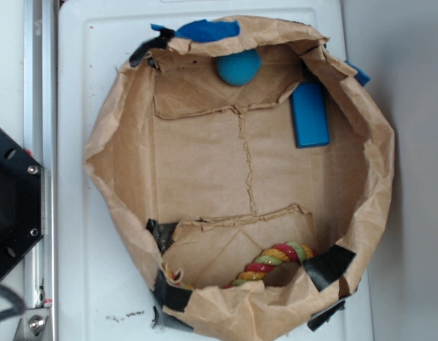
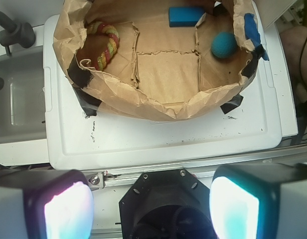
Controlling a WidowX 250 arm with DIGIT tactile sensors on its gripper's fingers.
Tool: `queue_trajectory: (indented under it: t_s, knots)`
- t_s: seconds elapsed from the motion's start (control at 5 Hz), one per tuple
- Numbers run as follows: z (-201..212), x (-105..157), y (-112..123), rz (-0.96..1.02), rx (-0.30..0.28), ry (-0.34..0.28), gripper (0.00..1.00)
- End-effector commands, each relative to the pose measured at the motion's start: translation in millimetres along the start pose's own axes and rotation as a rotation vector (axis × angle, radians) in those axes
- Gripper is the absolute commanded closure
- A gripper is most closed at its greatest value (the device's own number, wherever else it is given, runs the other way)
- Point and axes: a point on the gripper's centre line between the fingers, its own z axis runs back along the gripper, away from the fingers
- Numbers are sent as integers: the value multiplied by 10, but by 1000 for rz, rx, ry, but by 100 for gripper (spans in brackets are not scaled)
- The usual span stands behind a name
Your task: Grab the multicolored rope.
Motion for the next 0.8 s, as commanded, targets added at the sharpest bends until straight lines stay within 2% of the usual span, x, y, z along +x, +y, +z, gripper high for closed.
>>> queue_trajectory:
  t_s: [0.0, 0.2, 0.4, 0.6]
  knots:
    - [0, 0, 0, 0, 0, 0, 0]
    - [-86, 341, -101, 48, 28, -28, 0]
    - [-286, 735, -137, 81, 55, -28, 0]
    - [-428, 1084, -214, 26, 5, -52, 0]
